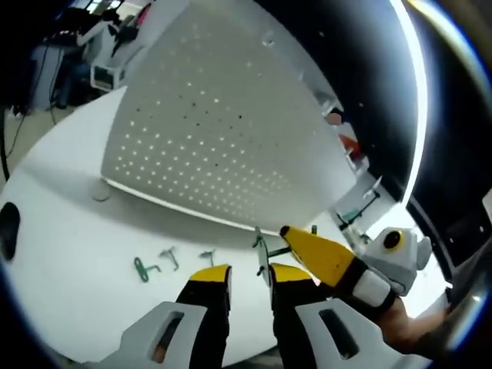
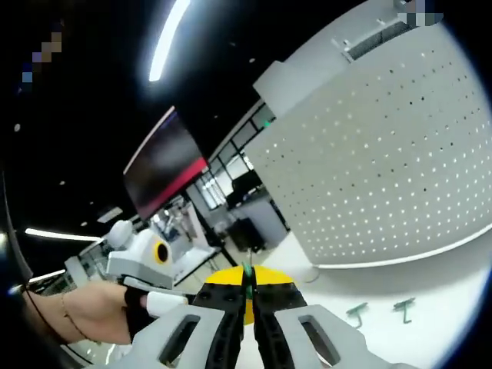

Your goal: Insert the hook assembly into the mounting plate slot until the hook locks in place.

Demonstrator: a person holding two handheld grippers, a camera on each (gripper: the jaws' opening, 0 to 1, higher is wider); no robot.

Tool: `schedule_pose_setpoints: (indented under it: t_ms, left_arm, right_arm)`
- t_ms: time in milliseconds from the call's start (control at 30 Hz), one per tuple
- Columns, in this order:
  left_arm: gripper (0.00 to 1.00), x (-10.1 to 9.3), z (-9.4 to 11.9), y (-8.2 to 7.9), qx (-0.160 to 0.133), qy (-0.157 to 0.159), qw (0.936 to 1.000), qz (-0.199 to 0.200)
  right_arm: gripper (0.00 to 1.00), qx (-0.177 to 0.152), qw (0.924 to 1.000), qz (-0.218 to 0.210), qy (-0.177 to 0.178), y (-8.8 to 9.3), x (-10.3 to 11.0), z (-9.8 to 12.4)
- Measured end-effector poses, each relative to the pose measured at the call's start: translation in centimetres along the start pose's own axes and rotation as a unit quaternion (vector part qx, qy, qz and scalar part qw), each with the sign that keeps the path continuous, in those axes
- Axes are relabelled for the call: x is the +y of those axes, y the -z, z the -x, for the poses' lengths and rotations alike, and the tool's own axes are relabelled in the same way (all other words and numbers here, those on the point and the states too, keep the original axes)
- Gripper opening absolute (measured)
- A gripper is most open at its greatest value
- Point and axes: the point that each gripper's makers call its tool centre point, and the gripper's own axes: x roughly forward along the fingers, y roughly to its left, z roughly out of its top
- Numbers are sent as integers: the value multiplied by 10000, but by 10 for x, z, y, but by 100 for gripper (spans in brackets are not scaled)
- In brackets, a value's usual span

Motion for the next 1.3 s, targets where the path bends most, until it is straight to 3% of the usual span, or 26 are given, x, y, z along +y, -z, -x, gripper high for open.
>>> schedule_pose_setpoints:
  t_ms: [167, 300, 867, 1033, 1300]
  left_arm:
    - [18, -6, -2, -1, -49, 107, 9999, 46]
    - [6, -15, -4, -2, -70, 230, 9996, -137]
    - [2, -13, -2, -5, -33, 140, 9993, -339]
    - [1, -13, 0, -9, -169, 87, 9992, -363]
    - [1, -13, 2, -15, -240, -42, 9977, -628]
  right_arm:
    - [0, -120, 9999, -24, 20, -5, 0, 2]
    - [0, -125, 9998, -7, 122, -5, -1, 3]
    - [0, -133, 9996, 169, 197, -5, 1, 6]
    - [0, -144, 9995, 205, 200, -7, 5, 6]
    - [1, 167, 9991, 336, 220, -7, 6, 2]
